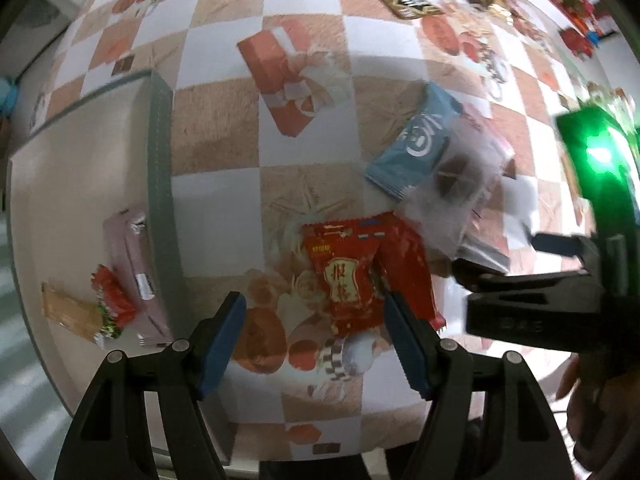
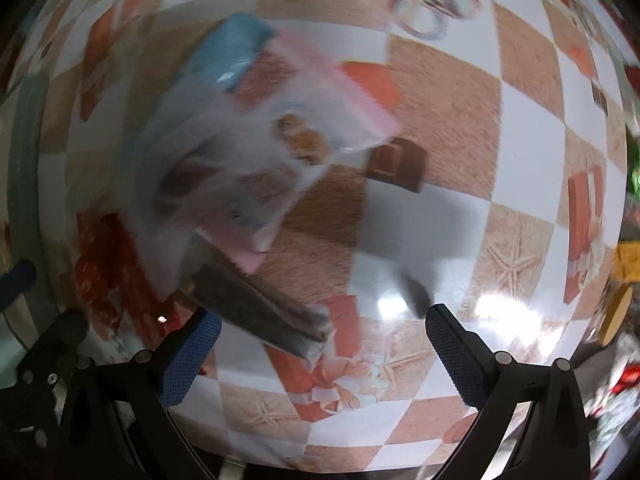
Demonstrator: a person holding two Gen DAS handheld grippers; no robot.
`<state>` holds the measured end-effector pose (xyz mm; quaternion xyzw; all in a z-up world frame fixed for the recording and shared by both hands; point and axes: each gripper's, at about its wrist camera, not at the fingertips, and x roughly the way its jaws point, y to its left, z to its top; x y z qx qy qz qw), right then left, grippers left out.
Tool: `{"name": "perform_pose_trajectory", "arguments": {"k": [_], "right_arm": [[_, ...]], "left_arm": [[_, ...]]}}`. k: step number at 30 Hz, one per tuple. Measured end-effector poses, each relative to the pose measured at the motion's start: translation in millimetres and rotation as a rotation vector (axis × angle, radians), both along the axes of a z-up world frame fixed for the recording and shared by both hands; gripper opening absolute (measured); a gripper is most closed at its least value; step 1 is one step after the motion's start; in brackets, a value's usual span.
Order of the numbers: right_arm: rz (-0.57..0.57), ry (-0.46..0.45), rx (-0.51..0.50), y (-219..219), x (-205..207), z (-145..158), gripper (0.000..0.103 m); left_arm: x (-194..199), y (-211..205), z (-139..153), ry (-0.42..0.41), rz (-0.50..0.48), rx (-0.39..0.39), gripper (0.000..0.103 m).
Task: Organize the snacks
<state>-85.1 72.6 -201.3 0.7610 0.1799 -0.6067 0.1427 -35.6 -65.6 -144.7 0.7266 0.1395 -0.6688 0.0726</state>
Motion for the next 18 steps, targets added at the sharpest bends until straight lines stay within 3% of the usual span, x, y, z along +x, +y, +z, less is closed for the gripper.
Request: {"name": "perform_pose_trajectory", "arguments": {"k": [10,15,18], "right_arm": [[-0.255,-0.028,-0.007,68.4,-23.0,-5.9,0.103],[-0.177,-0.018,-0.011,66.1,-24.1,-4.0,0.103],[-0.032,0.021,-0.022,51.9,-10.2,4.1,0.103]], "left_arm": [[-10.9,1.1,-27.1,-0.042,0.014,-0.041,0.075],[-14.8,5.5,-37.0,-0.046,-0.009,-0.051,0.075],[-14.4,14.5,-43.1,-0.037,-0.035,-0.069,0.075]]}}
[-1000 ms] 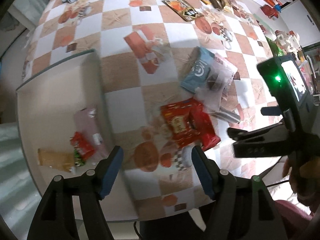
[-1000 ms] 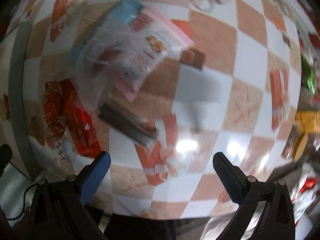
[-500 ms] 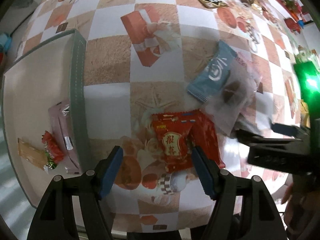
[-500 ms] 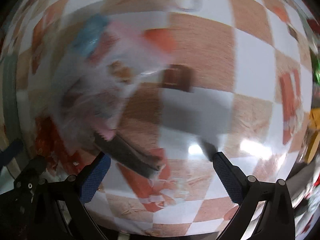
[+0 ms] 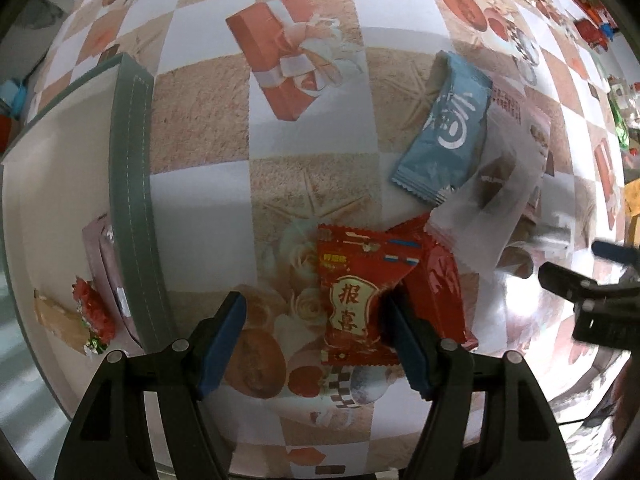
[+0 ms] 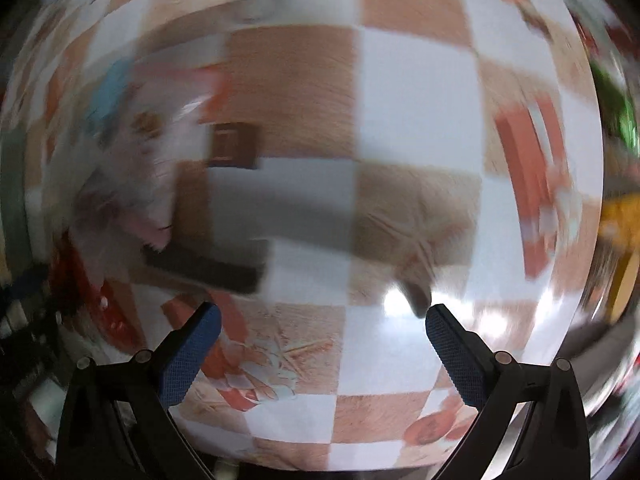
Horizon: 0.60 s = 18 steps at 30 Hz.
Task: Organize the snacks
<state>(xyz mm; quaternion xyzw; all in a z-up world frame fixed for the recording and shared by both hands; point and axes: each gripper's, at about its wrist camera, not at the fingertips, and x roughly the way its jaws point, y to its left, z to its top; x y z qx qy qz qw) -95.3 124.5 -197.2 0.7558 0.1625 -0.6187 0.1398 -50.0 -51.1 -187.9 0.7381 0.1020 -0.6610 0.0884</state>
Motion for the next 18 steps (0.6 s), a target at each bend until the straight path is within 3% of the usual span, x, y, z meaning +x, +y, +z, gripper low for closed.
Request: {"name": "perform_pose_trajectory", "arguments": {"k": [7,14,18], "right_arm": [[0.353,0.079,0.004,-60.7,22.0,1.2,0.103],[0.421,0.053,-0.028,-99.2,25.0,4.7,0.103],[0.422,0.049,-0.027,-94.5,7.6,10.5,0.103]], "left_arm": [[-3.0,15.9,-4.9,0.008,-0.017,-0.011,0.081],[-3.0,19.4,-10.3,0.007,-0.002,-0.006,0.084],[1.0,17.9,-12.4,0.004,0.0,-0.003,0.085]]}}
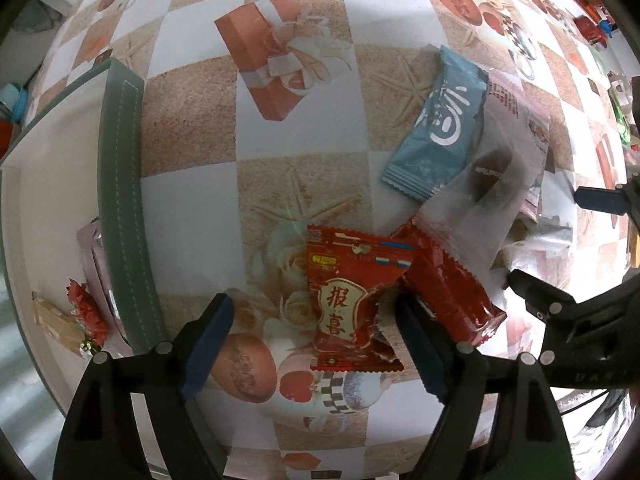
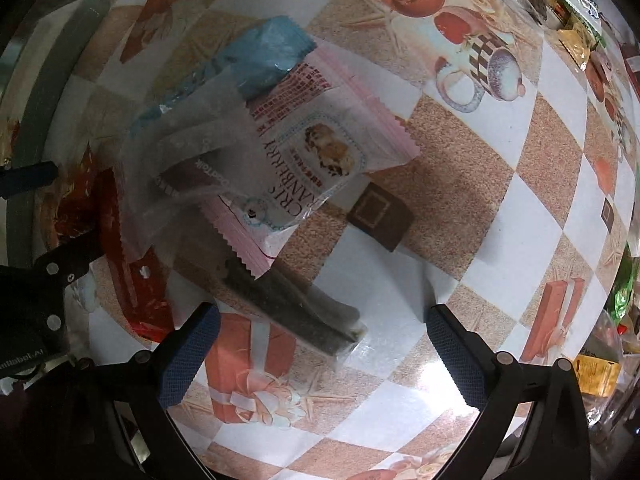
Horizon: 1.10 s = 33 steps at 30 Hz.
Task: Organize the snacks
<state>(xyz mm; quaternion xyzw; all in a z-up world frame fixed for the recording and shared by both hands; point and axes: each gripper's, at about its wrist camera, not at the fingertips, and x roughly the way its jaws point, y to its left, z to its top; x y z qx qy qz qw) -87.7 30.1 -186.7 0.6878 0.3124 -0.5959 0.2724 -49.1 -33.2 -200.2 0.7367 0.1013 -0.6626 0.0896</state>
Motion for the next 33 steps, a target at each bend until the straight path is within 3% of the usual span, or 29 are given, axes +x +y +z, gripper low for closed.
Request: {"name": "perform_pose_trajectory", "arguments": {"k": [4,6,7,8,10,12,17,28,31,33], "right_arm": [[0.013,-0.009,0.011,27.7,-12.7,-12.3,0.103],[0.01,-0.011,0.017,29.1,-9.3,-15.1,0.101],[0.016,-0.009,0.016,30.1,-5.8,-15.3,0.098],[0.028,-0.003,0.009,30.3,-3.0,-12.9,0.09],[0.046,0.007,-0.001,30.9,1.0,-7.0,0.071],[0.046,0.012,-0.006,32.2,4.0,-1.3,0.033],[-0.025,-0.016,-0.009,43.9,7.0,3.1,0.029],[-0.436,-0.145,-0.126,101.0,3.9,23.3,0.028],[-0.473,-0.171,-0.141,107.6,5.0,25.8,0.028],[-0.432,-0.158,-0.133,103.3,5.3,27.0,0.032]], "left_arm": [[-0.8,5.7,-3.2,-0.008,-0.01,0.004,0.083],[-2.6,10.2,-1.5,-0.003,-0.025,0.009,0.074],[-3.7,13.4,-0.5,0.001,-0.04,0.01,0.064],[-5.0,16.7,1.4,0.008,-0.058,0.013,0.05],[-7.8,21.1,2.3,0.009,-0.082,0.02,0.035],[-9.0,20.5,1.7,0.009,-0.074,0.046,0.034],[-5.9,13.0,12.2,0.039,-0.069,0.063,0.032],[0.9,5.2,45.1,0.08,-0.135,0.12,0.032],[5.5,4.7,49.0,0.081,-0.158,0.121,0.032],[7.3,3.1,51.2,0.078,-0.162,0.121,0.032]]}}
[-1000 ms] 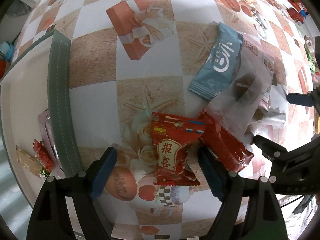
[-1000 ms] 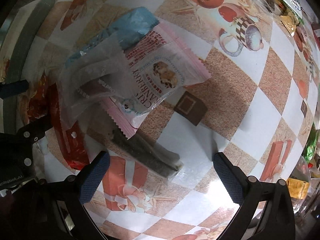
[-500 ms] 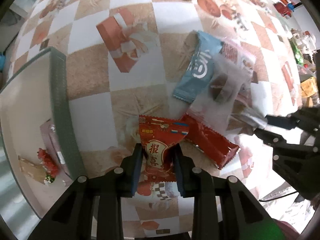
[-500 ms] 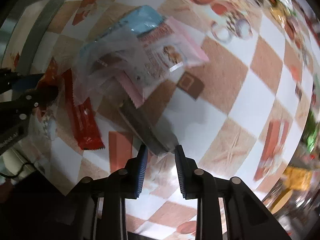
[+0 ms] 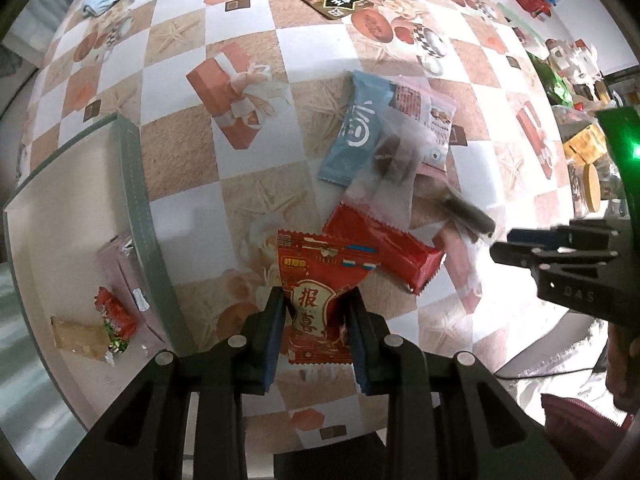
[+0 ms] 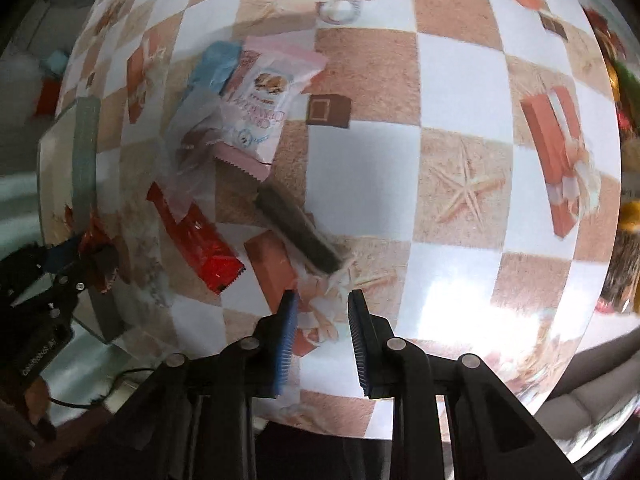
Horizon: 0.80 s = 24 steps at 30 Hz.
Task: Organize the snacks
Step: 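Lift the clear stick bag with the right gripper while the left carries the red packet over the tray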
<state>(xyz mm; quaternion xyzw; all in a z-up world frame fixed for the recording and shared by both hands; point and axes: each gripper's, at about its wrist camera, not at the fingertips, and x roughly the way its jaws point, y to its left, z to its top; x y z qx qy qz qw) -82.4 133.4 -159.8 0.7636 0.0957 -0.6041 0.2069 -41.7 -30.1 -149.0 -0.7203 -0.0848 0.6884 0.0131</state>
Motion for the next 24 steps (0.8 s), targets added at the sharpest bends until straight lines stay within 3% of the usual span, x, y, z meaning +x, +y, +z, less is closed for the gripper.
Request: {"name": "perform_pose_trajectory", "arguments": {"k": [1,2,3,7,8,9,13,14,15,17,24], "right_arm": [[0.049,0.016,0.02,-5.8,0.2,-0.5,0.039],[0.08,0.028,0.032,-9.6,-0.7,3.8,0.067],[0.119,0.054,0.04,-14.8,-0.9,4.9,0.08],[0.264,0.125,0.086,-41.8,-1.1,2.8,0.08],[0.282,0.124,0.093,-45.6,-1.9,-0.9,0.071],[0.295,0.117,0.102,-48.7,-1.0,-6.1,0.055],[0.344,0.123,0.142,-56.6,2.3,-15.6,0.042],[0.353,0.129,0.142,-59.1,3.4,-13.4,0.027],[0.347,0.122,0.13,-59.4,3.8,-11.6,0.021],[0.287,0.082,0.101,-57.3,4.0,-7.7,0.017],[0.023,0.005,0.008,-21.7,-6.7,13.6,0.017]], "left_arm": [[0.1,-0.7,0.7,-0.001,-0.002,0.0,0.032],[3.6,-1.0,10.1,0.0,-0.004,-0.001,0.033],[4.9,-0.3,9.9,0.001,-0.007,-0.003,0.033],[6.4,-3.8,14.7,0.002,-0.012,-0.004,0.033],[7.3,-4.1,15.2,0.0,-0.012,-0.005,0.033],[8.6,-3.6,16.2,-0.001,-0.012,-0.005,0.033],[1.6,1.5,14.3,-0.002,-0.009,-0.001,0.033],[0.8,1.1,15.1,-0.003,-0.009,-0.002,0.033],[1.8,1.2,14.5,-0.002,-0.009,-0.003,0.033],[-0.5,-2.4,16.3,0.004,-0.006,-0.006,0.033],[5.8,-10.7,23.0,0.013,0.022,-0.01,0.033]]}}
